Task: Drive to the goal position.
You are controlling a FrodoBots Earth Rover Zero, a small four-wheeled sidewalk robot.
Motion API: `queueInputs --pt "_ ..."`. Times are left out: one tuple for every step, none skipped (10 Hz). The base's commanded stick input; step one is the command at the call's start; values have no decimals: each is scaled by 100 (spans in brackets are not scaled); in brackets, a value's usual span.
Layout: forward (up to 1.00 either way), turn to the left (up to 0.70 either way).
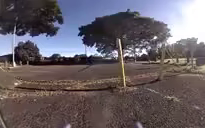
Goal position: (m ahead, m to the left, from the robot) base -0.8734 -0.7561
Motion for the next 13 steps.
queueInputs --pt "43 0" --pt "45 0" --pt "45 0" --pt "0 0" --pt "0 0" --pt "0 0" --pt "0 0" --pt "0 0" --pt "0 0" --pt "0 0" --pt "0 0" --pt "0 0" --pt "0 32"
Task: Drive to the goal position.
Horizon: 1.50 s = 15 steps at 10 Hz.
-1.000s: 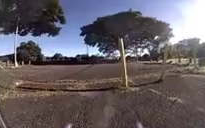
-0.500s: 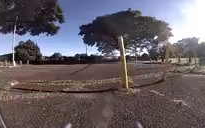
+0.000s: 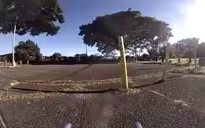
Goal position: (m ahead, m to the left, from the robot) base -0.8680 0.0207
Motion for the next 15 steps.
queueInputs --pt "0 45" --pt "0 45" --pt "0 45" --pt "0 45" --pt "0 45" --pt "0 45" --pt "0 45" --pt "0 45" --pt "0 45" --pt "0 45" --pt "0 45" --pt "0 45" --pt "0 45" --pt "0 45" --pt "0 45"
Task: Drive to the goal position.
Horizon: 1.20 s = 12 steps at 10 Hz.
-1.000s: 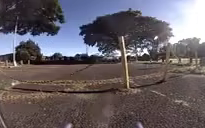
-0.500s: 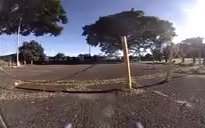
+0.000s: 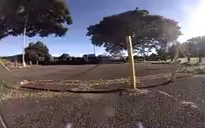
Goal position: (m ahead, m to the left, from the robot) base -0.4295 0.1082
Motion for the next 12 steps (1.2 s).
queueInputs --pt "0 45" --pt "0 45" --pt "0 45" --pt "0 45" --pt "0 45" --pt "0 45" --pt "0 45" --pt "0 45" --pt "0 45" --pt "0 45" --pt "0 45" --pt "0 45"
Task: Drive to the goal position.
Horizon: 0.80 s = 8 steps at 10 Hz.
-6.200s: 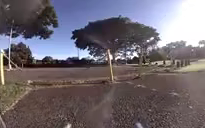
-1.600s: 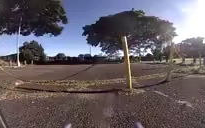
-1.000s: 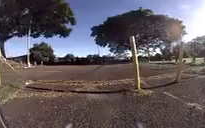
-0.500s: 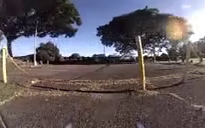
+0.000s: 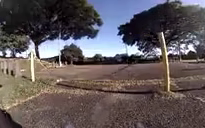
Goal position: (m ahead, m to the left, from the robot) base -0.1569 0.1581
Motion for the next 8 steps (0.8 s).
queueInputs --pt "0 45" --pt "0 45" --pt "0 45" --pt "0 45" --pt "0 45" --pt "0 45" --pt "0 45" --pt "0 45"
